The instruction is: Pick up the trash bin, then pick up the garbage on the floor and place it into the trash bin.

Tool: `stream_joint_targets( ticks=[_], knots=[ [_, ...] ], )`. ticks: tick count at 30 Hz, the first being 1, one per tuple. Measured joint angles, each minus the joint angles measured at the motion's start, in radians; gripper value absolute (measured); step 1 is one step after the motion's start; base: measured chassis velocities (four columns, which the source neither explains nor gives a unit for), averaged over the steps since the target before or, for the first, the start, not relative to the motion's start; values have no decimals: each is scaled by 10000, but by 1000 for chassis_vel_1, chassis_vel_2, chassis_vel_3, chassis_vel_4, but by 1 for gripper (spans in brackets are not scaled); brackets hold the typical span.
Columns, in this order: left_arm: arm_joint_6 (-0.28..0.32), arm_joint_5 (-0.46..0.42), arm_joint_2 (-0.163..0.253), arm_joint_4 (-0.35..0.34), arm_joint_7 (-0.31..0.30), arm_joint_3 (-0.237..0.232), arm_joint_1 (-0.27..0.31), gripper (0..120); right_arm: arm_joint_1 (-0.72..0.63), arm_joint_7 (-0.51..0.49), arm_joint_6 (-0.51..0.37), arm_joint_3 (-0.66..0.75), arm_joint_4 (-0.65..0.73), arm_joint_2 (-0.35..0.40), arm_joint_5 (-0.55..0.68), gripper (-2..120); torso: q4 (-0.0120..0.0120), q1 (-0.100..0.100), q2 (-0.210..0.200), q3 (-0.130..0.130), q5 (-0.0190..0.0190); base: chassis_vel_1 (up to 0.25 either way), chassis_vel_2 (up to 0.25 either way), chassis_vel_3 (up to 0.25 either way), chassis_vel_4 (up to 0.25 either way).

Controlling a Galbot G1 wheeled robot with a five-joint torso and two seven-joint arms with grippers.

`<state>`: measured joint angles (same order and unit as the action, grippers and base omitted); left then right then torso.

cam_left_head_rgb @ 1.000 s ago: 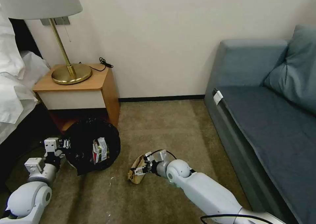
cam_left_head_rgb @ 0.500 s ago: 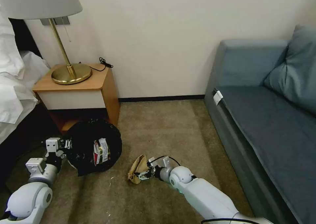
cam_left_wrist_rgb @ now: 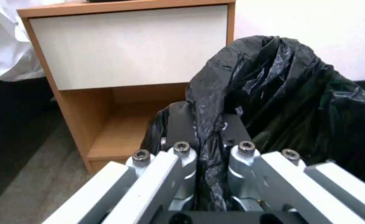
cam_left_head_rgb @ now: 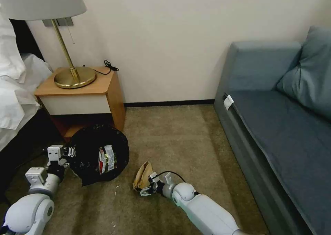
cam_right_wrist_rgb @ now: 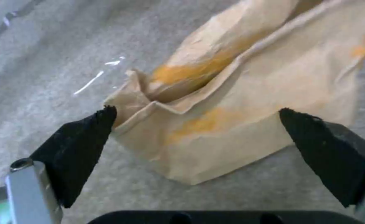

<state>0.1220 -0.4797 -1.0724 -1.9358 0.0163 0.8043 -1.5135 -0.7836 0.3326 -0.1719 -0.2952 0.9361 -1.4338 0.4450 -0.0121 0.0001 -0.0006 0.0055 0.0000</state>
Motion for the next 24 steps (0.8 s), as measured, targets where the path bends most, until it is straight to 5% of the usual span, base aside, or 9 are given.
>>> stream_joint_targets(
  ticks=[17, 24],
  knots=[
    [-119, -72, -107, 122, 51, 152, -112, 4, 530, 169, 569, 83, -1346, -403, -492, 100, 1, 0, 0, 2, 0, 0, 0, 0, 0],
    [-125, -470, -38, 251, 11, 695, 22, 4, 761, 243, 683, -35, -1690, -666, -567, 100, 1, 1, 0, 2, -1, 0, 0, 0, 0]
  ],
)
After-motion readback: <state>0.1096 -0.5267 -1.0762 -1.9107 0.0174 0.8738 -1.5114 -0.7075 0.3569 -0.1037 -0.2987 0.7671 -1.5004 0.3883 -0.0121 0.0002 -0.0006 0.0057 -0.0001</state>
